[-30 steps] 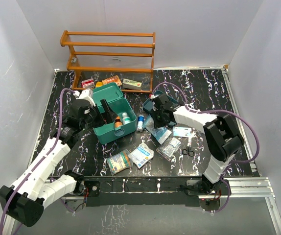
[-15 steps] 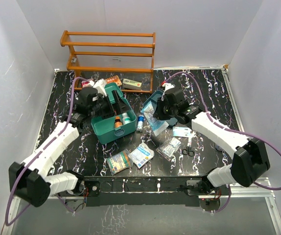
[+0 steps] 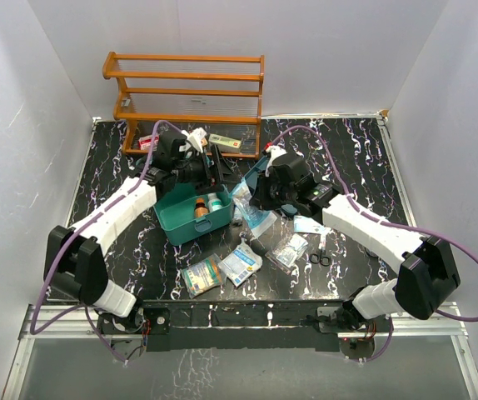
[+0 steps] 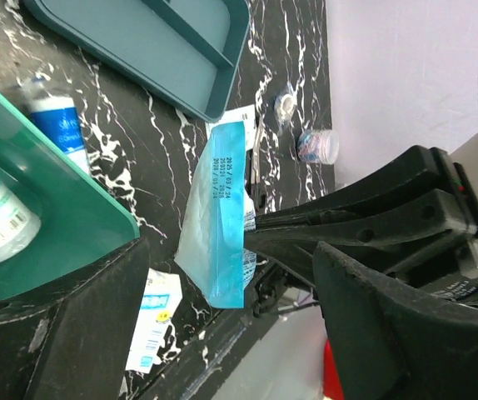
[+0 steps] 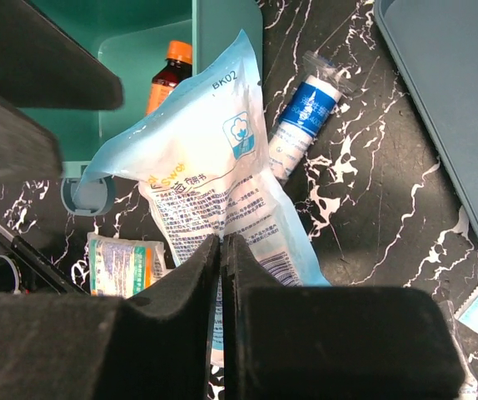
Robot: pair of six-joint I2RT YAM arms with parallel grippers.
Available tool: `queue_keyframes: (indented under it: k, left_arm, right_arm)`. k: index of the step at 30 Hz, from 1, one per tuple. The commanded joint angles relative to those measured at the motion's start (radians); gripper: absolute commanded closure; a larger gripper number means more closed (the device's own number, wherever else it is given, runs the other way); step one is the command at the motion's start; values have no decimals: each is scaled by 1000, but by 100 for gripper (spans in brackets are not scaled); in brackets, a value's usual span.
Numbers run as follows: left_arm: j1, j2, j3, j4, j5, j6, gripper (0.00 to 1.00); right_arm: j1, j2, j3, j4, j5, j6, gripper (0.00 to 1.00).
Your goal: Organize the medicine kit
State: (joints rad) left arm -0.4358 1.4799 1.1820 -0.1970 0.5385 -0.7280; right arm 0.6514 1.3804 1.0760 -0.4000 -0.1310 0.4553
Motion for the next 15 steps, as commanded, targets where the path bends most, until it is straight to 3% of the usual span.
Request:
queue_keyframes:
  k: [1,7,15]
  left_arm:
    - [-8,26,36,-7,144,-49,26]
    - [-14,71,48,-12,191,-68,45]
    - [-15,64,21,-11,196,-74,56]
  right_arm:
    - [13,-35,20,86,-20,-18,95]
    - [26,-24,24,107,-51,-42,94]
    - [28,-35,3,143,-105,-56,93]
